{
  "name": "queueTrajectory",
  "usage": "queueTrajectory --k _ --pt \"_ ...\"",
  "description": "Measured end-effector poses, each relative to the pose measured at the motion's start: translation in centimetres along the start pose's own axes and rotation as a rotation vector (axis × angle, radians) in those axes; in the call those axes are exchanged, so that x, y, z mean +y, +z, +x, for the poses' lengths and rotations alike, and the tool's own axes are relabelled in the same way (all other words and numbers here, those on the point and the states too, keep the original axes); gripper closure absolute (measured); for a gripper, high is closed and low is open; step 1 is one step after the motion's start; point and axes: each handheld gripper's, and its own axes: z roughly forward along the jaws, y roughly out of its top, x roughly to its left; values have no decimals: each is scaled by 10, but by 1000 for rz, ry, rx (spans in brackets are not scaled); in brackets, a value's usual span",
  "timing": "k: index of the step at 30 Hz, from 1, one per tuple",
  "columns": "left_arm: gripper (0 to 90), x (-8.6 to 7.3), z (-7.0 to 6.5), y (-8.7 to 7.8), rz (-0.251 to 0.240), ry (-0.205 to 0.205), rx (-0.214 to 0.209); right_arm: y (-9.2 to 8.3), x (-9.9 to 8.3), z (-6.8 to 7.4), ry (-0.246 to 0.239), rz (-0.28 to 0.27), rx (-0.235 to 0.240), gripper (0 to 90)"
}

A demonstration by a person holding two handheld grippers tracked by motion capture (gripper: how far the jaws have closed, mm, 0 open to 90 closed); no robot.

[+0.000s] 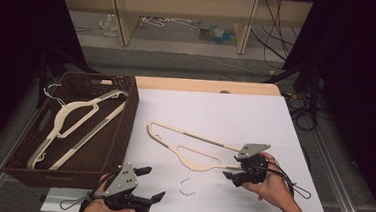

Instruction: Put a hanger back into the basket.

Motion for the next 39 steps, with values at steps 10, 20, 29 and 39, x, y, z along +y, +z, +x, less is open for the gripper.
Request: queueTrajectory --k 10,20,29,39 --pt "195 -2 -1 3 18 9 -14 22 4 -15 -17 90 26 407" --pt "200 -4 0 3 30 16 -13 26 5 -19 -64 168 89 593" --pt "206 -4 0 3 34 23 -21 20 5 -12 -158 241 163 756" --pt "207 -4 -1 4 44 29 -19 21 12 -5 -212 327 153 757"
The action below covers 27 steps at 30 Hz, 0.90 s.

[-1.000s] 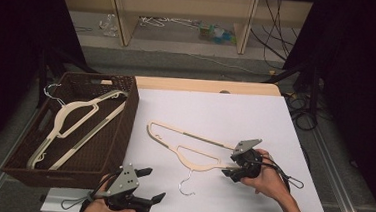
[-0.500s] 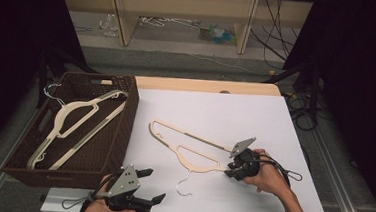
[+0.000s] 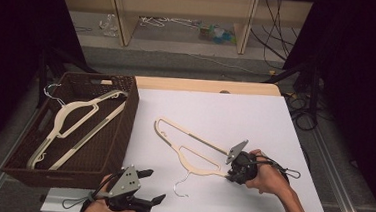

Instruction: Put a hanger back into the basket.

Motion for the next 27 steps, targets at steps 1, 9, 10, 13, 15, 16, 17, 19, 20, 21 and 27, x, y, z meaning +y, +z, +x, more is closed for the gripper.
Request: queueTrajectory --k 1,9,10,13,15,16,17,19,20,21,27 --pt "207 0 0 0 1 0 -1 0 0 0 0 3 5 756" --pt "207 0 0 1 5 7 -2 1 6 -1 -25 46 13 753" --pt "208 0 1 1 5 6 0 0 8 -2 -25 68 16 752" --pt "208 -1 1 0 3 -7 -3 1 11 -3 -24 82 28 750" --pt "208 0 1 0 2 -6 0 1 11 -3 -24 82 28 750" --pt "208 0 1 0 0 -7 -1 1 11 -3 -31 82 25 750" --pt "209 0 1 0 1 -7 -1 2 11 -3 -30 83 22 751" --pt "209 0 1 0 2 -6 -2 2 12 -2 -31 89 26 757" --pt "209 0 1 0 3 -3 3 2 12 -2 -32 90 24 760" --pt "208 0 0 0 1 -3 3 1 13 -2 -31 90 23 766" --pt "209 0 2 0 2 0 -4 0 13 -1 -47 87 21 796"
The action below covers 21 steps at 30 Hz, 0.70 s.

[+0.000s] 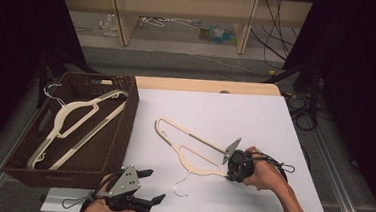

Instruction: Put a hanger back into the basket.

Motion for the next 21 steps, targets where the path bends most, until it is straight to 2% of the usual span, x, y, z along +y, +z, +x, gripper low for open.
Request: queueTrajectory --k 1,2,3,4,5,6,7,8,10,15,17,18,21 --pt "209 0 1 0 1 9 6 0 0 -1 -10 2 -10 797" --pt "209 -1 0 1 1 -7 7 0 0 0 -3 -5 -1 798" --pt "210 -1 1 1 3 -5 7 0 0 -1 -5 -12 -5 798" --pt "210 -2 1 2 2 -11 2 -1 -1 -2 -32 -5 -9 798" --pt "211 -2 2 2 10 0 11 -2 -1 -1 -14 -17 6 798" --pt "211 -2 2 3 6 -6 1 -2 -1 -1 -14 -17 7 798" --pt "211 -2 3 4 11 -5 11 -3 -1 -1 -15 -20 5 798" --pt "211 -2 3 6 11 -4 5 -6 -1 -1 -17 -20 19 798" --pt "211 -2 5 10 18 -3 12 -8 -1 0 -8 -28 9 798" --pt "227 -2 17 28 55 43 59 -10 -1 0 -3 -23 6 798" --pt "232 -2 24 38 73 42 77 -11 -1 0 -5 -20 7 798" --pt "237 -1 28 41 91 71 87 -12 -1 1 -2 -20 4 798" --pt "238 2 38 59 116 97 115 -14 0 1 0 -14 6 798"
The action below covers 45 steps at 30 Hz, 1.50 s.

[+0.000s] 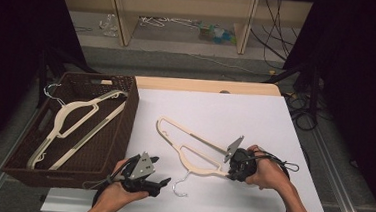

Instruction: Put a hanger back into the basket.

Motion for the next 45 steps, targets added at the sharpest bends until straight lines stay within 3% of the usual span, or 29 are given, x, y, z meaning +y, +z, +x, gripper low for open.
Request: queueTrajectory --k 7,14,16,21,30,40,45 --pt "250 5 1 34 88 101 19 -5 0 0 -2 -4 4 798" --pt "256 13 -5 50 101 189 51 -10 1 2 -2 -2 7 798" --pt "256 15 -7 53 101 198 48 -11 1 3 2 -1 7 798" --pt "257 21 -12 60 122 257 60 -13 1 3 4 3 9 798" --pt "262 27 -14 66 116 282 64 -17 0 3 5 0 12 798" --pt "271 33 -15 68 158 412 99 -23 -2 2 6 -7 16 798" --pt "250 36 -20 71 159 453 113 -26 -2 2 6 -19 15 798"
